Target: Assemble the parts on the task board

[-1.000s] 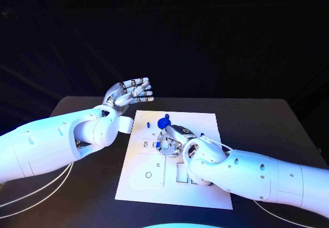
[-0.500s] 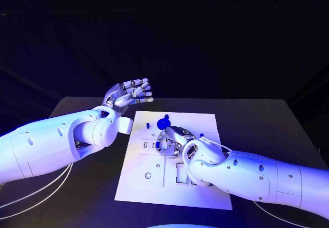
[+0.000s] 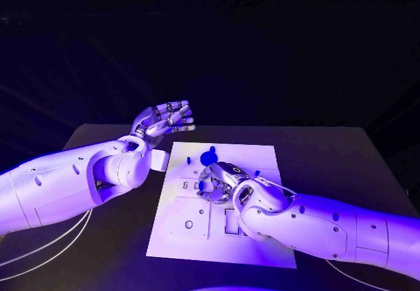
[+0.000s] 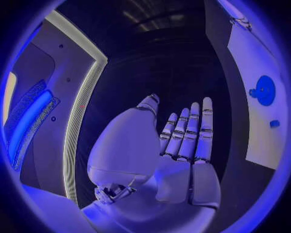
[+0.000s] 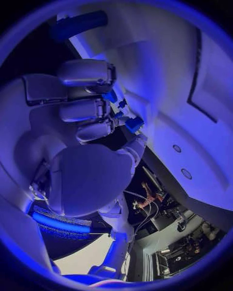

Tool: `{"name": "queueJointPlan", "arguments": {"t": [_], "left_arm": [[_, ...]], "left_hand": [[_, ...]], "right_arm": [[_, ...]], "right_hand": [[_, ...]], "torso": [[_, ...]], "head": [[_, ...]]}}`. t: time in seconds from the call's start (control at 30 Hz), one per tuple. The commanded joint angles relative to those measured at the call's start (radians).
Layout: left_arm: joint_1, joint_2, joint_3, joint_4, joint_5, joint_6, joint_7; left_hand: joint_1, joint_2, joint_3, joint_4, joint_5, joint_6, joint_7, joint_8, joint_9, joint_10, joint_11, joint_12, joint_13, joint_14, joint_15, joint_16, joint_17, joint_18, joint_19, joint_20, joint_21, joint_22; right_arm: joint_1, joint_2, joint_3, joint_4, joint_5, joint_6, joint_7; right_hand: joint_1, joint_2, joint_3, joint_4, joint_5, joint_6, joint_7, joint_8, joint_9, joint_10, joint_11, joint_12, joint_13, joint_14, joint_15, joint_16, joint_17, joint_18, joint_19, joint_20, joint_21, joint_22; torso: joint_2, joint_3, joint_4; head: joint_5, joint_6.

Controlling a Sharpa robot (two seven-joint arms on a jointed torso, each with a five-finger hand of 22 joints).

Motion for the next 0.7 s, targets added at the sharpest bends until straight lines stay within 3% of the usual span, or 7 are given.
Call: {"name": "queueJointPlan", "arguments": {"t": [0.03, 0.23, 0.27, 0.47, 0.5, 0.53, 0.7], "left_arm": [[0.001, 0.0, 0.001, -0.002, -0.011, 0.014, -0.005], [0.001, -0.004, 0.001, -0.013, -0.084, 0.006, -0.081], [0.001, -0.005, 0.001, -0.017, -0.11, 0.012, -0.112], [0.001, -0.007, 0.001, -0.048, -0.322, 0.097, -0.313], [0.001, -0.007, 0.001, -0.053, -0.369, 0.122, -0.353], [0.001, -0.007, 0.001, -0.057, -0.42, 0.147, -0.393], [0.002, -0.004, 0.001, -0.067, -0.684, 0.299, -0.611]], "left_hand": [[0.011, 0.0, 0.008, -0.001, -0.001, 0.004, 0.087, 0.004, 0.001, 0.005, 0.001, 0.003, 0.0, -0.008, 0.0, 0.005, 0.002, 0.009, -0.008, -0.003, 0.007, 0.002], [0.002, -0.007, 0.012, 0.002, -0.002, 0.063, 0.09, 0.027, 0.013, 0.067, -0.018, 0.047, 0.009, 0.079, -0.03, 0.129, 0.068, 0.014, 0.068, -0.029, 0.085, 0.037], [-0.004, -0.01, 0.012, 0.003, -0.002, 0.136, 0.082, 0.057, 0.029, 0.1, -0.03, 0.078, 0.019, 0.116, -0.046, 0.198, 0.105, 0.014, 0.107, -0.044, 0.126, 0.058], [-0.051, -0.025, 0.02, 0.004, 0.0, 0.191, 0.039, 0.165, 0.079, 0.189, -0.088, 0.272, 0.114, 0.22, -0.11, 0.583, 0.329, 0.01, 0.205, -0.114, 0.389, 0.213], [-0.077, -0.025, 0.014, -0.011, -0.006, 0.234, 0.026, 0.215, 0.106, 0.245, -0.105, 0.355, 0.16, 0.292, -0.128, 0.677, 0.377, 0.015, 0.231, -0.126, 0.456, 0.253], [-0.095, -0.019, 0.023, -0.022, 0.002, 0.21, 0.004, 0.292, 0.159, 0.188, -0.122, 0.502, 0.266, 0.322, -0.144, 0.815, 0.507, 0.007, 0.204, -0.146, 0.584, 0.34], [-0.178, -0.016, 0.043, 0.01, 0.001, 0.17, -0.026, 0.485, 0.297, 0.129, -0.153, 0.824, 0.486, 0.535, -0.172, 1.068, 0.875, -0.03, 0.287, -0.161, 0.909, 0.718]], "right_arm": [[-0.002, -0.013, 0.0, 0.019, -0.02, -0.05, 0.023], [0.001, -0.063, 0.013, 0.067, 0.035, -0.096, 0.12], [0.004, -0.076, 0.018, 0.077, 0.067, -0.101, 0.157], [0.043, -0.167, 0.038, 0.129, 0.296, -0.082, 0.344], [0.052, -0.187, 0.04, 0.138, 0.339, -0.073, 0.366], [0.061, -0.207, 0.041, 0.148, 0.38, -0.063, 0.384], [0.102, -0.316, 0.045, 0.196, 0.537, -0.035, 0.439]], "right_hand": [[0.004, -0.01, -0.03, 0.006, -0.001, -0.008, 0.001, -0.007, -0.004, -0.008, -0.001, -0.008, 0.091, 0.104, 0.011, 0.004, 0.263, -0.004, -0.002, 0.006, -0.008, 0.122], [0.076, 0.025, -0.155, 0.049, 0.005, -0.038, 0.012, -0.039, -0.023, -0.016, 0.009, -0.014, 0.083, 0.104, 0.019, 0.004, 0.263, 0.001, -0.011, 0.013, -0.033, 0.109], [0.087, 0.03, -0.158, 0.051, 0.005, -0.04, 0.013, -0.042, -0.024, -0.017, 0.01, -0.015, 0.082, 0.104, 0.02, 0.004, 0.263, 0.002, -0.014, 0.014, -0.038, 0.107], [0.143, 0.044, -0.169, 0.053, -0.041, -0.044, 0.018, -0.055, -0.031, -0.044, 0.014, -0.039, 0.058, 0.093, 0.023, -0.013, 0.219, 0.019, -0.055, 0.017, -0.119, 0.056], [0.15, 0.046, -0.168, 0.053, -0.039, -0.043, 0.018, -0.056, -0.032, -0.052, 0.014, -0.047, 0.05, 0.09, 0.023, -0.016, 0.211, 0.022, -0.061, 0.017, -0.132, 0.048], [0.16, 0.048, -0.164, 0.051, -0.025, -0.037, 0.017, -0.054, -0.031, -0.061, 0.013, -0.055, 0.042, 0.091, 0.022, -0.016, 0.211, 0.022, -0.062, 0.017, -0.135, 0.046], [0.168, 0.048, -0.157, 0.05, 0.007, -0.03, 0.016, -0.051, -0.031, -0.075, 0.012, -0.069, 0.027, 0.091, 0.021, -0.017, 0.211, 0.023, -0.064, 0.016, -0.141, 0.044]], "torso": [[0.0, 0.0001, -0.0001], [-0.004, 0.0003, -0.0032], [-0.005, 0.0005, -0.0042], [-0.016, 0.0007, -0.0098], [-0.019, 0.0005, -0.0102], [-0.021, 0.0006, -0.0116], [-0.034, 0.0024, -0.0195]], "head": [[0.001, -0.001], [0.005, 0.002], [0.005, 0.003], [0.013, 0.003], [0.014, 0.001], [0.015, 0.002], [0.025, -0.006]]}}
